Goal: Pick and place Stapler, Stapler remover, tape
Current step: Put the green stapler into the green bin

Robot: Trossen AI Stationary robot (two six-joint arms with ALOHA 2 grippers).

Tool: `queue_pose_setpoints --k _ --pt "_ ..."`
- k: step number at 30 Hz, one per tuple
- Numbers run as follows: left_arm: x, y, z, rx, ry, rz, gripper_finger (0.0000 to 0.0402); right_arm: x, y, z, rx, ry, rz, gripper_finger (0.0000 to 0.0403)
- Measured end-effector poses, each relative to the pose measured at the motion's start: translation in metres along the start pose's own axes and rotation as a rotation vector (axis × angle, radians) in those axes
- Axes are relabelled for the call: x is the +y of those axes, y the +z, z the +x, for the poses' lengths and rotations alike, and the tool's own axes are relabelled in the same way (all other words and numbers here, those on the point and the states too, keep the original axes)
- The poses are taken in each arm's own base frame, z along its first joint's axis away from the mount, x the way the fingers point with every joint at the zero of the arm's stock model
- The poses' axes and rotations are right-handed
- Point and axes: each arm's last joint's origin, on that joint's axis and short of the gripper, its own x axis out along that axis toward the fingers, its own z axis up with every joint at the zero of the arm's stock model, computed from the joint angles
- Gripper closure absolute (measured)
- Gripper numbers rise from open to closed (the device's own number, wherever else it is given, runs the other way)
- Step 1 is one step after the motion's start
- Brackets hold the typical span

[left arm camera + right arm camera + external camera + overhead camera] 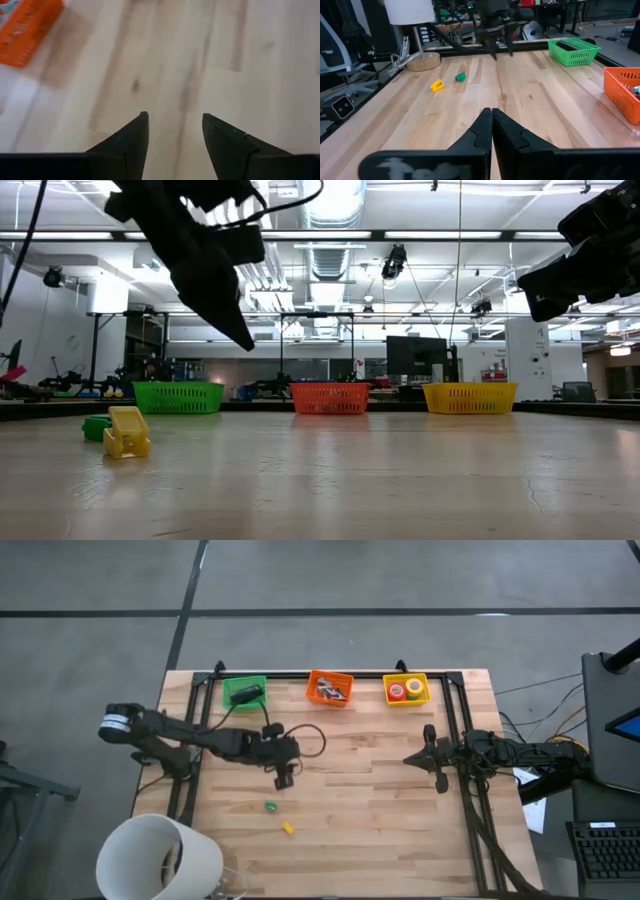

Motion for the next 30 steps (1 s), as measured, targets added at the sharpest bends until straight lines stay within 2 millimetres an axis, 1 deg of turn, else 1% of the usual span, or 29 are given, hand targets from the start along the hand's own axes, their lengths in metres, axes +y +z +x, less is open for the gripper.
queue_pose_setpoints --k 8,13,17,26,30 --pt "-0.033 -0.009 -0.010 0.012 -0.077 0.028 0.0216 0.000 0.000 0.000 0.000 0.000 0.000 0.0394" --pt "-0.048 -0.015 -0.015 0.019 -0.113 0.069 0.0216 0.000 0.000 0.000 0.000 0.000 0.000 0.0394" --pt "-0.057 -0.019 -0.019 0.019 -0.137 0.087 0.0216 0.000 0.000 0.000 0.000 0.000 0.000 0.0394" --pt "-0.071 -0.026 -0.024 0.036 -0.171 0.006 0.0216 0.000 0.000 0.000 0.000 0.000 0.000 0.0394" --pt "-0.076 -0.032 -0.027 0.068 -0.181 0.045 0.0216 0.000 0.000 0.000 0.000 0.000 0.000 0.0394"
